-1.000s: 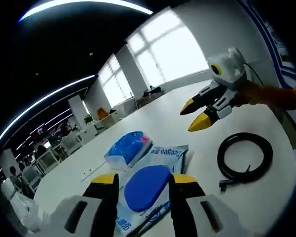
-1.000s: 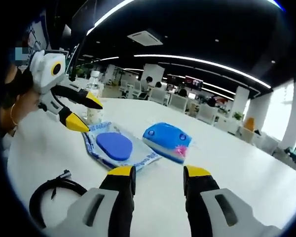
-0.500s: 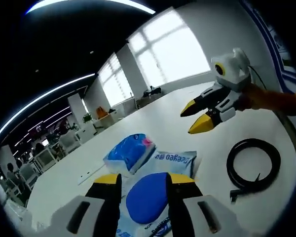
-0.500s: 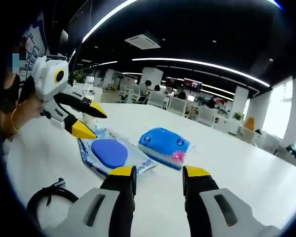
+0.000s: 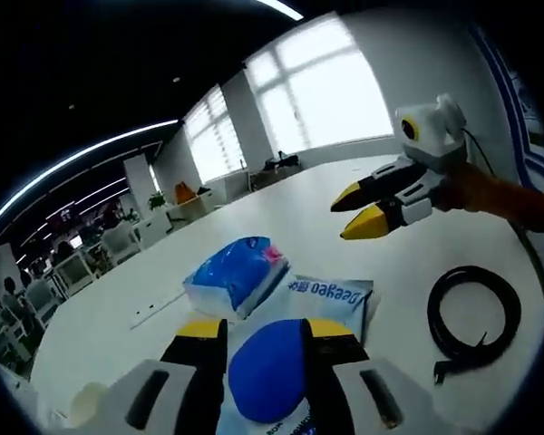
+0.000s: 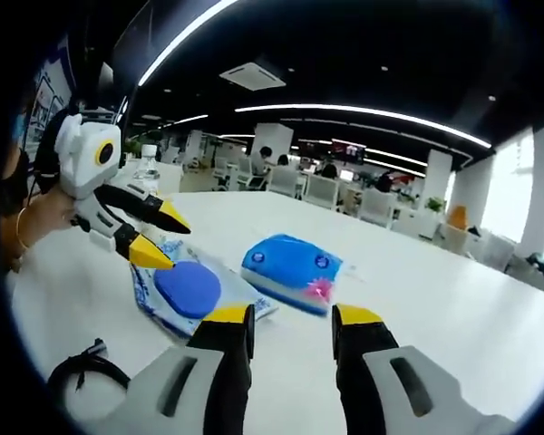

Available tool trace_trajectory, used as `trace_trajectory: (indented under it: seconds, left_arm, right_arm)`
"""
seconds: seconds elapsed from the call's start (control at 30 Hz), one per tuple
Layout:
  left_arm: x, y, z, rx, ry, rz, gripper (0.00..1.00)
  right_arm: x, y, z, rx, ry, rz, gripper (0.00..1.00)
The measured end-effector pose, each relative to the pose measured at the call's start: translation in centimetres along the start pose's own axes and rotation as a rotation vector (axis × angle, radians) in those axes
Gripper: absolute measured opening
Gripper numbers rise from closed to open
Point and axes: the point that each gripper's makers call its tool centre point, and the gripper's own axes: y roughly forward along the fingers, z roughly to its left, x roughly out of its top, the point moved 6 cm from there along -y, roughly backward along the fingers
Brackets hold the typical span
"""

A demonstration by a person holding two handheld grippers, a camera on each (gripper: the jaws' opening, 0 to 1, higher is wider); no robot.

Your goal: Arrange the tabletop items into an orderly group along one side of the table until the central work area is clear of visible clutter.

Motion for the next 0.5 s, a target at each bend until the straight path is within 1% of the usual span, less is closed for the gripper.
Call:
trace_trajectory:
  seconds: [0.03,0.17,0.33,0.37,0.4,0.43,0.5]
  left_arm:
    - [0.1,0.2,0.1,0.012,-0.017,-0.011,0.31]
    - [0.0,0.8,0.1,0.025,-0.023,-0.020,0.30]
    - [-0.3,1.5,0.5,0.034,-0.026,-0.019,0.29]
    - [-0.3,1.6,0.8,0.064,-0.035,-0.033,0.29]
    - [-0.2,1.7,1.1,0.097,-0.036,-0.052,0.29]
    - [-0.2,1.8,1.1,0.094,-0.026,-0.051,0.28]
    - [-0.2,2.1,1.0,0.095,-0.026,-0.057,0.27]
  right_arm:
    - [0.2,0.2,0.0,0.004,0.021,-0.012,0.32]
    - [0.4,0.8,0.1,0.000,0.023,-0.023,0.31]
    - [0.1,1.6,0.0,0.006,0.032,-0.018,0.31]
    - [0.0,1.7,0.0,0.011,0.040,-0.025,0.31]
    - [0.3,1.9,0.2,0.032,0.083,-0.059,0.31]
    - [0.3,2.1,0.2,0.047,0.120,-0.067,0.31]
    - [0.2,2.4,0.0,0.040,0.110,-0.062,0.31]
